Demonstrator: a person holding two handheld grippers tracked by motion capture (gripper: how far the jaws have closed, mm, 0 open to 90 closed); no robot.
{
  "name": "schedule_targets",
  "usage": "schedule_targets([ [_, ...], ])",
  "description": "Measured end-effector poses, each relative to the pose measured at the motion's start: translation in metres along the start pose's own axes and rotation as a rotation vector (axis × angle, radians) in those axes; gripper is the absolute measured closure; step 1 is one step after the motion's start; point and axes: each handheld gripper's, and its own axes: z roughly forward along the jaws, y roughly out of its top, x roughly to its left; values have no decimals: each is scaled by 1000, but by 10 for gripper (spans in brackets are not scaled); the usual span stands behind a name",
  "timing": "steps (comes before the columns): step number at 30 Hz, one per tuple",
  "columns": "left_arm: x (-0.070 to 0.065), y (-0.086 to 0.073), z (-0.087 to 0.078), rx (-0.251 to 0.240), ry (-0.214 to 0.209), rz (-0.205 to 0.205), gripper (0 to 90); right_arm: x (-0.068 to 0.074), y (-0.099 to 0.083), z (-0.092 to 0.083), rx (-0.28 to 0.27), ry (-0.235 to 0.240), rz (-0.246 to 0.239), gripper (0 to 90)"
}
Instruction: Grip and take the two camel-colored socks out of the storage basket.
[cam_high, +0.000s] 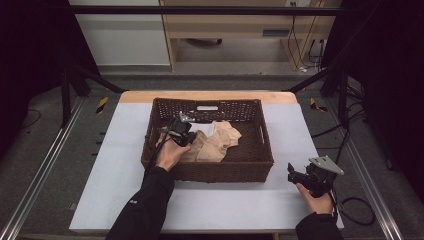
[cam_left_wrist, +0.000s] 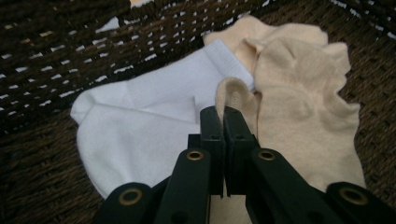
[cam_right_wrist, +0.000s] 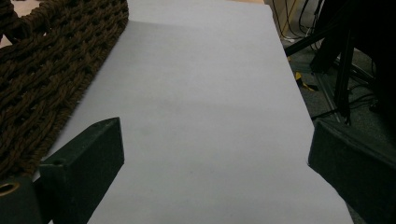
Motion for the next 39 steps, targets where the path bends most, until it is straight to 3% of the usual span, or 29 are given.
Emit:
schedule_targets([
  [5, 0, 0, -4, -45, -11, -8, 878, 0, 0, -1, -4, 0, 8, 39],
  [14, 4, 1, -8, -80, -33, -46, 878, 0, 0, -1, -6, 1, 4, 39],
  [19, 7, 2, -16, -176, -88, -83, 879, -1, 0, -1, -8, -1, 8, 39],
  [20, 7, 2, -16, -176, -88, -83, 879, -1, 0, -1, -8, -1, 8, 39],
  [23, 7, 4, -22, -236, -101, -88, 879, -1, 1, -1, -15, 0, 4, 39],
  [28, 4, 8, -31, -300, -100, -91, 879, -1, 1, -1, -18, 0, 4, 39],
  [39, -3, 19, -67, -455, -109, -74, 879, -1, 1, -1, -21, -4, 5, 39],
])
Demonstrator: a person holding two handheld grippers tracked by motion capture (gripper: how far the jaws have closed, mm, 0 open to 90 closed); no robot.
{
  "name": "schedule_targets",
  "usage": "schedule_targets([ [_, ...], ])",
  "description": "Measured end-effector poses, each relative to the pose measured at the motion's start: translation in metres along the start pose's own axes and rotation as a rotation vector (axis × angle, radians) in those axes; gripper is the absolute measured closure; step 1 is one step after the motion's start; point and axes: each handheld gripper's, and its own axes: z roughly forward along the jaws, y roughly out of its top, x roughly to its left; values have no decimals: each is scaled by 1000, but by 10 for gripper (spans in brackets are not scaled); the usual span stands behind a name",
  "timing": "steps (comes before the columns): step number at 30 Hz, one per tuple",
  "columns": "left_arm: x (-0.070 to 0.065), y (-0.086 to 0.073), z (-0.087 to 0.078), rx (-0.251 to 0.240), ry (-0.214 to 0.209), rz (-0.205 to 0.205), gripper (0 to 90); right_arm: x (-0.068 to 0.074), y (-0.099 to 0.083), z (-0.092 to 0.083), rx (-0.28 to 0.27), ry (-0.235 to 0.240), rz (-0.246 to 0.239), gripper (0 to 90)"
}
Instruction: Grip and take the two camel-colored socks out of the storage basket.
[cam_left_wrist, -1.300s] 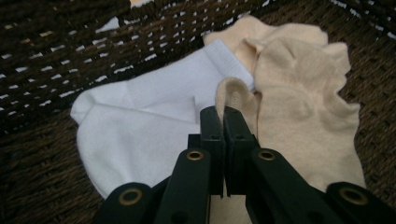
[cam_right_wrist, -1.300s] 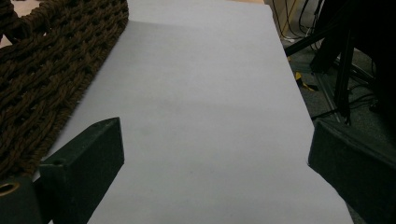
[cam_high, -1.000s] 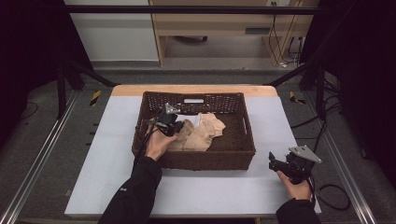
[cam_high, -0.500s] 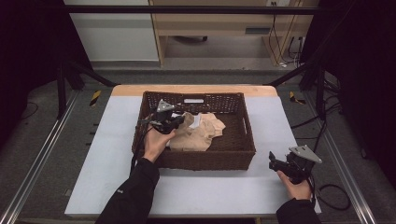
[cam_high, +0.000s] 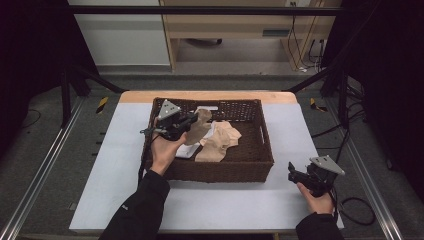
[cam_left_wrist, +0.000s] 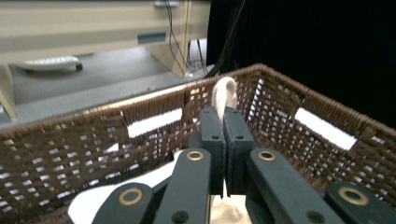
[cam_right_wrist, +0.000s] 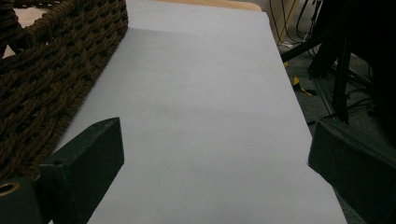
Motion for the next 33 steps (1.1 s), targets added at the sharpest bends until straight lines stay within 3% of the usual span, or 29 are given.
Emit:
schedule_targets([
  [13, -21, 26, -31, -77, -50, 34, 878, -1, 1, -2, -8, -2, -1, 39],
  [19, -33, 28, -46, -91, -80, 43, 878, 0, 1, -4, -12, 2, 0, 39],
  [22, -41, 29, -60, -122, -108, 42, 878, 1, 1, -4, -11, 4, 0, 39],
  [33, -50, 31, -94, -172, -136, 48, 878, 2, 1, -5, -11, 10, -14, 40],
])
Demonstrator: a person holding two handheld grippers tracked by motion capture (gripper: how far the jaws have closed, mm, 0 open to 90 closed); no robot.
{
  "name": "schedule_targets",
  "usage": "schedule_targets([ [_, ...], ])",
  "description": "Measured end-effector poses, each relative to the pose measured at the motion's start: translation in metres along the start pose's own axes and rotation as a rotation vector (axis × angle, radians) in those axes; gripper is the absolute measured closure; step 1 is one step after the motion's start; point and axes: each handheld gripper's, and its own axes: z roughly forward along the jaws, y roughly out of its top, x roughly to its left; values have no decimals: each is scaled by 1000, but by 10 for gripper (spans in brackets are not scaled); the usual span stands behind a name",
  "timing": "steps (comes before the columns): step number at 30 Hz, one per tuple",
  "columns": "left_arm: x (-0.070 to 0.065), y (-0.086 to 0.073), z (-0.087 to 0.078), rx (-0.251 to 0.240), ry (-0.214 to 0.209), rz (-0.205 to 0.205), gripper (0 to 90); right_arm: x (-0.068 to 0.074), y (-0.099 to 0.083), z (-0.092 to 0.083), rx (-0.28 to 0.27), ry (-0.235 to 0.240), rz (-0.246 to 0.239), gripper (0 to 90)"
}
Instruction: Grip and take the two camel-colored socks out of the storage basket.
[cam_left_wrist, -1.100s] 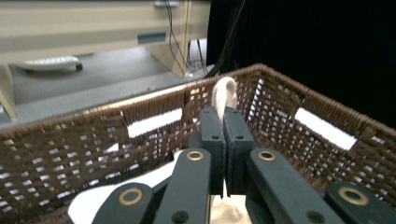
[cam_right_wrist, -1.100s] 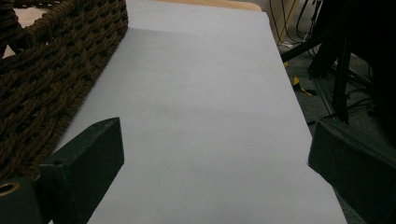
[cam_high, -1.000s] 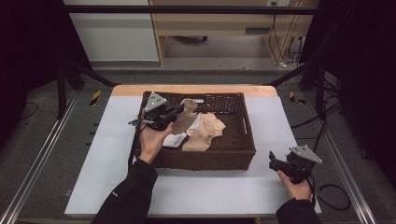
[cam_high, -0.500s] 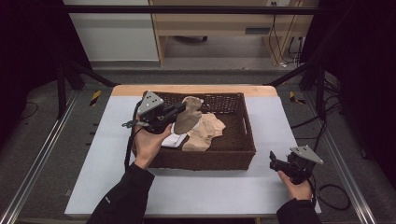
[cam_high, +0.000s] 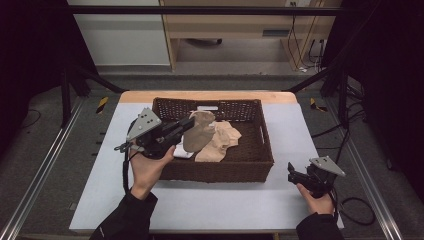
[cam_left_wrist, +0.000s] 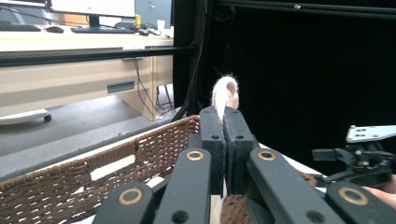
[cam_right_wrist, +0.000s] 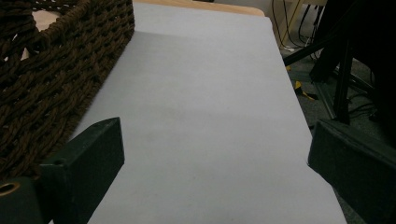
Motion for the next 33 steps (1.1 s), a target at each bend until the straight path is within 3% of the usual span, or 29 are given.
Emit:
schedule_targets([
  [8, -12, -1, -30, -11, -21, 7, 878, 1, 1, -2, -10, 3, -1, 40],
  [13, -20, -7, -56, -31, -43, 5, 878, 4, 1, -3, -16, 9, -6, 40],
  [18, -24, -15, -70, -21, -48, 11, 878, 5, 1, -3, -11, 9, -15, 41],
  [25, -24, -46, -81, 46, -55, -6, 877, 5, 0, -3, -7, 7, -13, 40],
  [33, -21, -82, -74, 171, -40, -26, 877, 7, 0, -3, -3, 13, -16, 41],
])
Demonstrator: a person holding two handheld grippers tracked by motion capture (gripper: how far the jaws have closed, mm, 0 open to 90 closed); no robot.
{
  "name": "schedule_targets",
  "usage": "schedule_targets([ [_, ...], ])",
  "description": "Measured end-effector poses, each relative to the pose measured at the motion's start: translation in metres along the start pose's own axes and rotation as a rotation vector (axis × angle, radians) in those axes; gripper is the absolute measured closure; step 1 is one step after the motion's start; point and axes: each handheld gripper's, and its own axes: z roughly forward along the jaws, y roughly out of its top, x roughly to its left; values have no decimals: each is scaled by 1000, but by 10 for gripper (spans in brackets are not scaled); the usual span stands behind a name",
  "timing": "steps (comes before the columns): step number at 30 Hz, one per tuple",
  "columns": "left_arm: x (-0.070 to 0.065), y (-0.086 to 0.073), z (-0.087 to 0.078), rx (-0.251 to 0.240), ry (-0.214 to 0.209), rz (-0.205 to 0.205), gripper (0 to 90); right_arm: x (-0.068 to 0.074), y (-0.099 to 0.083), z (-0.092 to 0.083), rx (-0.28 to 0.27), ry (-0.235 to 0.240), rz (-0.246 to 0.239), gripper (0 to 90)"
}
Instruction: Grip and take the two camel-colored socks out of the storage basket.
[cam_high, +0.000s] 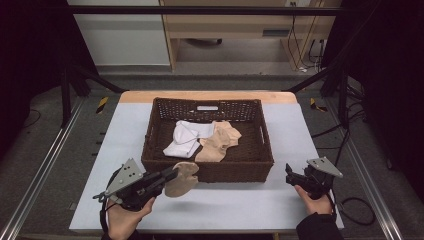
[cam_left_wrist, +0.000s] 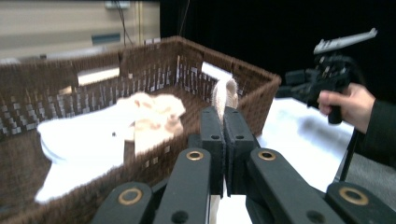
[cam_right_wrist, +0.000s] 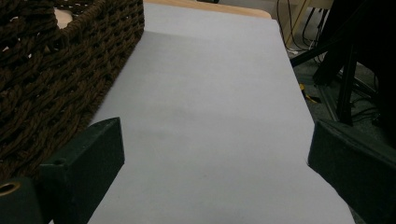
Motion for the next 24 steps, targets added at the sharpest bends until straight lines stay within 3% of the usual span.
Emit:
schedule_targets([
  [4, 1, -15, 7, 58, 3, -17, 877, 1, 0, -1, -3, 1, -1, 41],
  [11, 2, -39, 18, 146, 19, -12, 876, 1, -1, -1, 2, 0, -5, 41],
  [12, 4, -46, 22, 177, 20, -10, 876, 1, -1, 0, 4, 0, -5, 41],
  [18, 14, -64, 34, 250, 44, -26, 872, 1, -1, 0, 4, 0, -7, 41],
  [22, 21, -82, 45, 333, 61, -25, 862, 1, -1, 1, 12, 0, -3, 41],
  [24, 22, -84, 46, 339, 65, -24, 843, 1, -1, 1, 12, 1, -5, 41],
])
